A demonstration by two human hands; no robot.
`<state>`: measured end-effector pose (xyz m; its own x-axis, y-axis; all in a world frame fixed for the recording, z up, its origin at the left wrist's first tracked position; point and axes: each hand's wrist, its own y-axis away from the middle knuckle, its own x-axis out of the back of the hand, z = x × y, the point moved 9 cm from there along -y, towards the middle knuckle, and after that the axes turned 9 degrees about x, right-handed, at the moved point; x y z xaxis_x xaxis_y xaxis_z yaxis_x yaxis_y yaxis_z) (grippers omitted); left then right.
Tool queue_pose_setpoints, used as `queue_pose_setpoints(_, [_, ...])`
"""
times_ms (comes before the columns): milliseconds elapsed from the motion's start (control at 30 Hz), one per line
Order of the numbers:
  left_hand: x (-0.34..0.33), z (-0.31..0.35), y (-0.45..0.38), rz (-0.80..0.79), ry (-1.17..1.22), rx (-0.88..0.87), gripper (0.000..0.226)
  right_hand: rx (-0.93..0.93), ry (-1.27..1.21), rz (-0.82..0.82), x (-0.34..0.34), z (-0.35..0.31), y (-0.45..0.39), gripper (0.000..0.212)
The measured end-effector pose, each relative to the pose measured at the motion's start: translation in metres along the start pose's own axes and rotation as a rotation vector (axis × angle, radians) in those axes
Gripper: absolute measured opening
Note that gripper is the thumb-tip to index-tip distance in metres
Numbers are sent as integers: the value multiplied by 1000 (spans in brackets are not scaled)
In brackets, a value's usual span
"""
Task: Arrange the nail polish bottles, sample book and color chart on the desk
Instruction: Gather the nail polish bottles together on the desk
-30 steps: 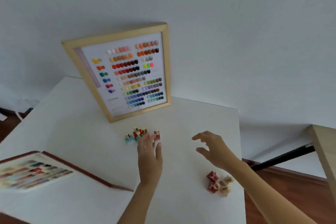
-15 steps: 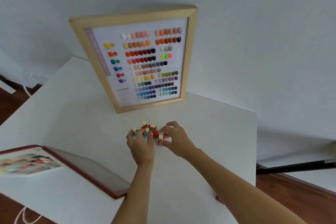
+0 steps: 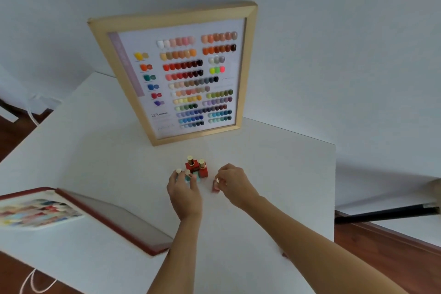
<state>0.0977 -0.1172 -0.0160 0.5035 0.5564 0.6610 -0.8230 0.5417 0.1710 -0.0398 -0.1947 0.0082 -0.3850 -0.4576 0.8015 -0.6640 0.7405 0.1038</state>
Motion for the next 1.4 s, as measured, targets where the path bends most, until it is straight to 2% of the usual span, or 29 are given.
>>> queue_pose_setpoints(133, [5,-3,18,-26,-1,-53,33,-36,-10,6,12,10,23,18])
queue_pose_setpoints(300, [4,3,54,-114,-54,-224,29,-99,1,38,41,32,61,14])
queue_pose_setpoints(567, [-32,33,122,-369,-69,-458,23,-294,18,134,87,85,131,17])
queue_pose_setpoints(767, [-75,62,169,-535,-159,-599,31,-449,12,177,98,117,177,23])
queue_pose_setpoints(1067, [-131,95,214,-739,-278,-714,34,-540,0,156,95,142,214,24])
queue_pose_setpoints(1400, [-145,84,221,-825,-331,-717,33,-501,-128,95,86,150,229,31])
